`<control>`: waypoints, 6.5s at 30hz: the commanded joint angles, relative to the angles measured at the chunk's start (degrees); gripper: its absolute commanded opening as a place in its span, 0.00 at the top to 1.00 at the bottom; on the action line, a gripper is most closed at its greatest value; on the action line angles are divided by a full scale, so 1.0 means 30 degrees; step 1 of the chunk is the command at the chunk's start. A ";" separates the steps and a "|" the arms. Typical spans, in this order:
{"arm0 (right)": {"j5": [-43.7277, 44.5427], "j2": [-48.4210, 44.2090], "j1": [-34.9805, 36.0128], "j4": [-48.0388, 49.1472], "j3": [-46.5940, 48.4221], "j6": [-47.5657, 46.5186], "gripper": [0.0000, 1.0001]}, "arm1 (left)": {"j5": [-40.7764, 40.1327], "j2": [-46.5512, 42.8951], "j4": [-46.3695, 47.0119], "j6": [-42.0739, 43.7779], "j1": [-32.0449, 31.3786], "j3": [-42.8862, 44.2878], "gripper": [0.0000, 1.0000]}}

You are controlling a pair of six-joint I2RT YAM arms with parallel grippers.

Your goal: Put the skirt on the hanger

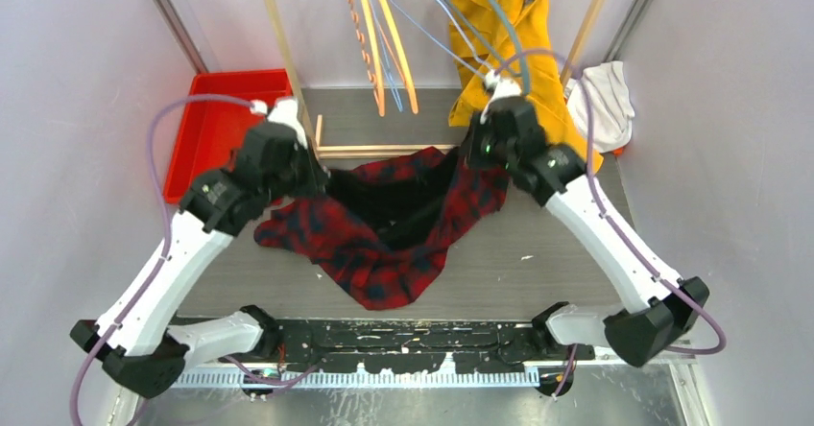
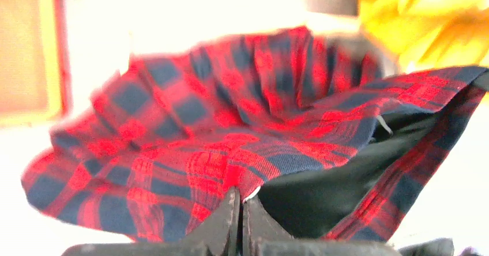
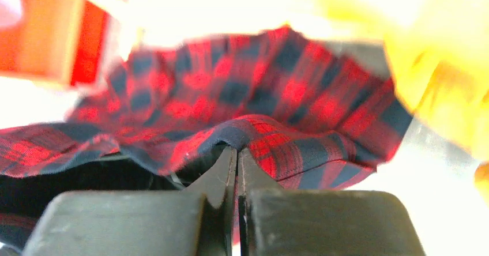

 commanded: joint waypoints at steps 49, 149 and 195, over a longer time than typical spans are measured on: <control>-0.1257 -0.3367 -0.1910 -0.5118 0.8945 -0.1262 0.51 | 0.5106 -0.5562 0.4372 -0.0901 0.3174 -0.9148 1.00; -2.0942 -1.0616 -0.3955 -0.3239 0.0686 0.4138 0.99 | 0.5179 -0.2266 0.3795 0.0560 0.3178 -0.6352 1.00; -1.5157 -0.7209 0.1483 1.4113 -1.0314 0.7555 0.99 | 1.1063 -0.0007 0.3621 -0.0498 0.2826 0.1426 1.00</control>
